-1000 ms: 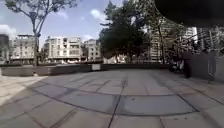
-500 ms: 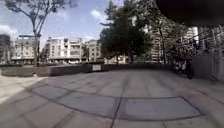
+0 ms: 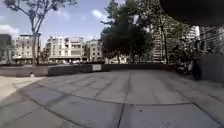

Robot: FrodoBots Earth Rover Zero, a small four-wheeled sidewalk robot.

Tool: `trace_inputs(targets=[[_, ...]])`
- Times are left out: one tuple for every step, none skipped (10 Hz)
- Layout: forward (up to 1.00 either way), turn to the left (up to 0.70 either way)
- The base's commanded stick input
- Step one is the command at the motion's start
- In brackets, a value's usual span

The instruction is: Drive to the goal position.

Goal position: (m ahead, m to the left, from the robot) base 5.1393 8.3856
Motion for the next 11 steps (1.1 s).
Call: trace_inputs(targets=[[0.7,-0.19],[0.7,-0.26],[0.7,-0.19],[0.7,-0.02],[0.7,0.0],[0.7,-0.34],[0.7,-0.02],[0.7,-0.01],[0.7,-0.18],[0.7,-0.35],[0.7,-0.14]])
